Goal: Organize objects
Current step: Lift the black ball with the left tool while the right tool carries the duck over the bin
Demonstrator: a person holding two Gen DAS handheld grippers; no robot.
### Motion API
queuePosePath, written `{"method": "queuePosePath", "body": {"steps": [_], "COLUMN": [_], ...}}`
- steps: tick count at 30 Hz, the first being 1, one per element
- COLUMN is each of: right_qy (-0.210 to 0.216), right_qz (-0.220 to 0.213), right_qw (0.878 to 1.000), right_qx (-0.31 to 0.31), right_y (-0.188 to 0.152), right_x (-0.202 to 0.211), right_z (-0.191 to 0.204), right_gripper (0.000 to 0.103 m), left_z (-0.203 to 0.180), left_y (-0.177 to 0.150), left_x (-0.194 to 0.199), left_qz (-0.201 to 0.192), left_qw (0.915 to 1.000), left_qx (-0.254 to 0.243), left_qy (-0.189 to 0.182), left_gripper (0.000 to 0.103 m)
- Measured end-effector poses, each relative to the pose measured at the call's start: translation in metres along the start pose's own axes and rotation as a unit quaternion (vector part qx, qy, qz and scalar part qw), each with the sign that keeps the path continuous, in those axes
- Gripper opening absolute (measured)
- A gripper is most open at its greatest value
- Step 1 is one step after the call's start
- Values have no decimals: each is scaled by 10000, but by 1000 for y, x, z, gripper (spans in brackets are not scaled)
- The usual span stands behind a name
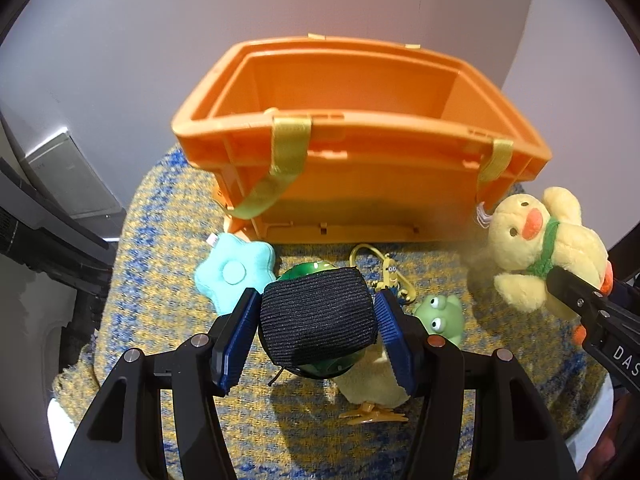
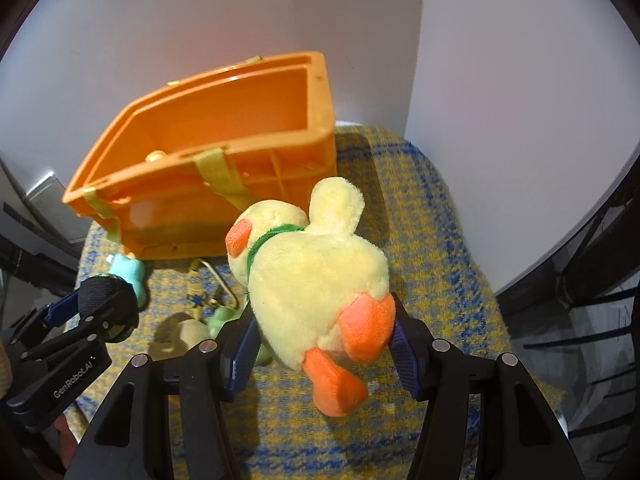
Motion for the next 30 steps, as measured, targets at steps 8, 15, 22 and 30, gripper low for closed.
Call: {"method": "queuePosePath", "body": {"steps": [8,15,22,30], "right_qy": [80,137,168,220], "right_qz": [-242,-436,-634,-837], "right_qw": [9996,9987,9974,9956], "right_qx": [130,238,306,374], "right_y": [13,30,51,75], "right_x": [25,40,54,64], "right_z": [16,31,42,52], "right_gripper": [58,58,58,58], "left_z": [9,17,25,27], "left_y": [12,29,51,78], "left_x": [35,53,64,72], "left_qz": [-293,-541,-749,-961], "left_qw": [9995,9982,9962,9935], "left_qx": [-98,-221,-353,-501], "left_qy": [-68,-135,-267,-342], "left_gripper": [58,58,58,59]}}
Point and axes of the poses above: each gripper's, at about its wrist camera, not at the fingertips, and x roughly against the way its jaws point, z to its left, y to its top, the point moved 6 cm from there along -x, roughly the way its jaws point, and after that the axes turned 3 degrees about -x, right-handed, at the moved point
